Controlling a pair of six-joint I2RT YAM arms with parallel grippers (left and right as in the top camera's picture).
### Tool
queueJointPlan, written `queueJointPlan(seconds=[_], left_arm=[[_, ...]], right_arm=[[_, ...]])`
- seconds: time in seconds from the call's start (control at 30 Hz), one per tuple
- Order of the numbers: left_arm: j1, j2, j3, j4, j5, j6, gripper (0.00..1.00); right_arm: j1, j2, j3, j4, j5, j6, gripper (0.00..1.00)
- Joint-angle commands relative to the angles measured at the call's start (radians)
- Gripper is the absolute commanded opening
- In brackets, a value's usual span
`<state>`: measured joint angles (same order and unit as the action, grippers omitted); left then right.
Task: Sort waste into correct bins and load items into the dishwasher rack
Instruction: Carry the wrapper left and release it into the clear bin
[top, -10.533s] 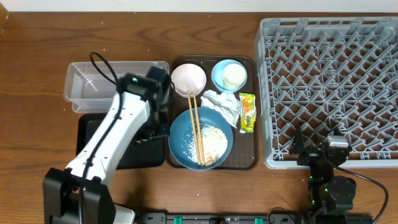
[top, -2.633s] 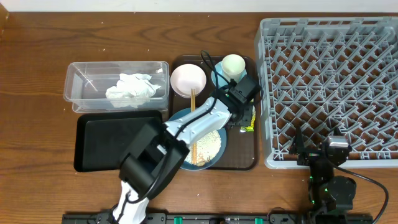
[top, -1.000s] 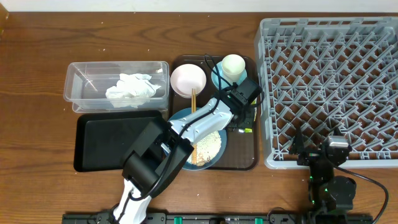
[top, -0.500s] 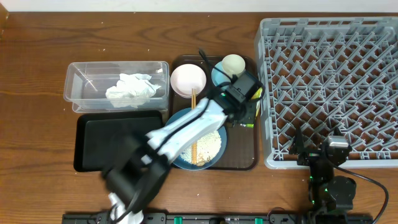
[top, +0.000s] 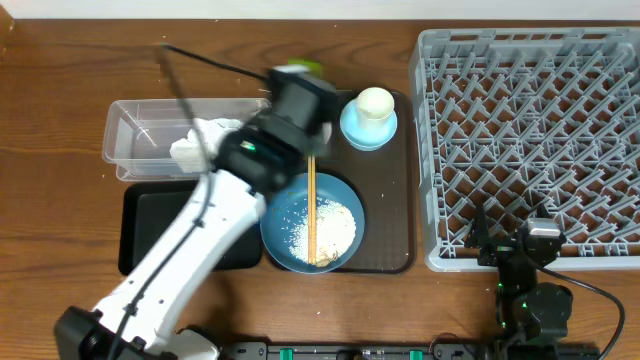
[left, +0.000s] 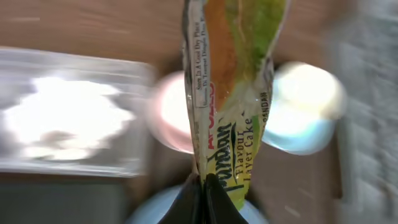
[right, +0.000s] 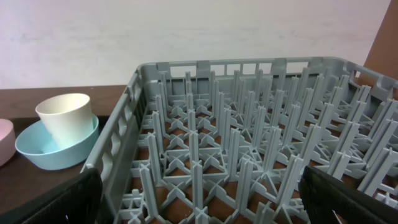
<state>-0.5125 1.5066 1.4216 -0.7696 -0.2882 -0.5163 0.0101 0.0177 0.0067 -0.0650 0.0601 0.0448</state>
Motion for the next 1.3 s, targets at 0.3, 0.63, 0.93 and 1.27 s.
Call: queueJointPlan(seconds=[0.3,0.63,0.93,1.27], left_arm=[[0.425,0.161,0.007,-0.044,0.014,-0.018,0.06],[0.552,0.313,0.008,0.001,0.154,-0.02,0.1],[0.562,0.185,0.025,-0.006,0.237,-0.02,0.59],[0.56,-0.052,0.024,-0.349,0.486,0.055,0.6]], right_arm=[[0.0,0.0,-0.001,-0.003,0.003,0.01,0.99],[0.0,0.0,-0.001,-0.003,0.003,0.01,0.99],[0.0,0.0,-0.001,-0.003,0.003,0.01,0.99],[0.0,0.0,-0.001,-0.003,0.003,0.01,0.99]])
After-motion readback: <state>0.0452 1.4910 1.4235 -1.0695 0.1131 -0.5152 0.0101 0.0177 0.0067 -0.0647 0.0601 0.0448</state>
